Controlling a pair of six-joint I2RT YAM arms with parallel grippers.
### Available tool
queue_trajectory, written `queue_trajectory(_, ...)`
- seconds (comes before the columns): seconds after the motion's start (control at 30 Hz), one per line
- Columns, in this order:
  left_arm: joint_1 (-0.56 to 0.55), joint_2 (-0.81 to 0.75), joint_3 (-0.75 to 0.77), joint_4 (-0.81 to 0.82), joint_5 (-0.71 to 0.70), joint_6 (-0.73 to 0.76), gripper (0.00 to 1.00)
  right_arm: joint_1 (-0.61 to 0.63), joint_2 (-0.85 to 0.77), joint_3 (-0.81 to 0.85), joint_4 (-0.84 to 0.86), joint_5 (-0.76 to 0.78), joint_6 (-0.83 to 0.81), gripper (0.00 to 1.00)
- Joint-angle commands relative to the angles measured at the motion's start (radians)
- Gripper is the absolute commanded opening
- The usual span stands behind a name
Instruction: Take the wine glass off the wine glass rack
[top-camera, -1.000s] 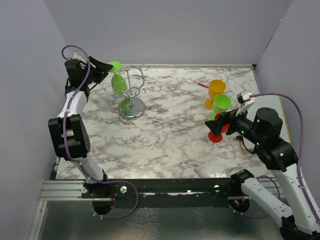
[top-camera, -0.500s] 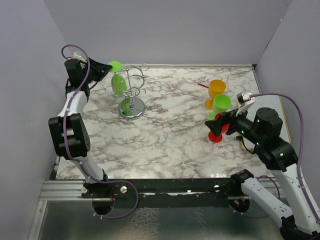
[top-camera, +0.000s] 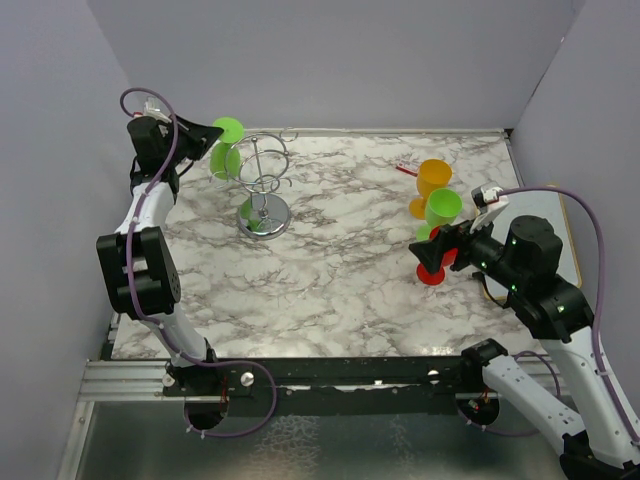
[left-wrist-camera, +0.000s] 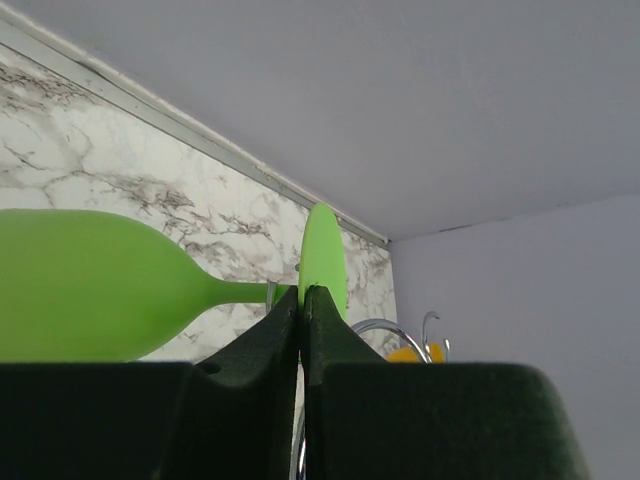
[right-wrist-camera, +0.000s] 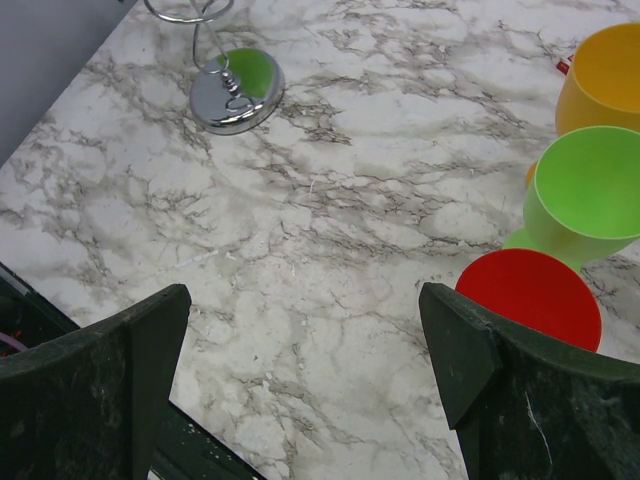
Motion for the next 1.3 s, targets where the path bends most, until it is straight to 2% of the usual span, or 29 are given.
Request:
queue_trajectory(0.0,0.018,-0.020,0.017,0.036,0.032,-0.024,0.04,-0.005,-0.012,-0.004,0.038,-0.007,0.005,1.00)
queue_trajectory(0.23,0.020,0.042,0.077,0.094,0.107,-0.102,0.00,-0.005,-0.010,-0.004,0.040,-0.010,0.007,1.00)
queue_trajectory(0.6,0.025,0.115,0.151,0.153,0.095,-0.190,0.00,-0.005,-0.010,-0.004,0.038,-0.008,0.008,1.00)
queue_trajectory(0.83,0.086,0.047,0.153,0.157,0.048,-0.153,0.00,-0.006,-0.007,-0.006,0.039,-0.007,0.010,1.00)
queue_trajectory(0.97,0.092,-0.049,0.142,0.158,0.029,-0.077,0.00,-0.005,0.003,-0.004,0.048,-0.018,0.013,1.00)
queue_trajectory(1.1,0.059,-0.196,0.125,0.181,0.017,0.080,0.00,-0.006,0.020,-0.004,0.066,-0.042,0.027,1.00)
queue_trajectory(1.27,-0.068,-0.396,0.087,0.197,0.007,0.354,0.00,-0.005,0.038,-0.020,0.106,-0.091,0.066,1.00)
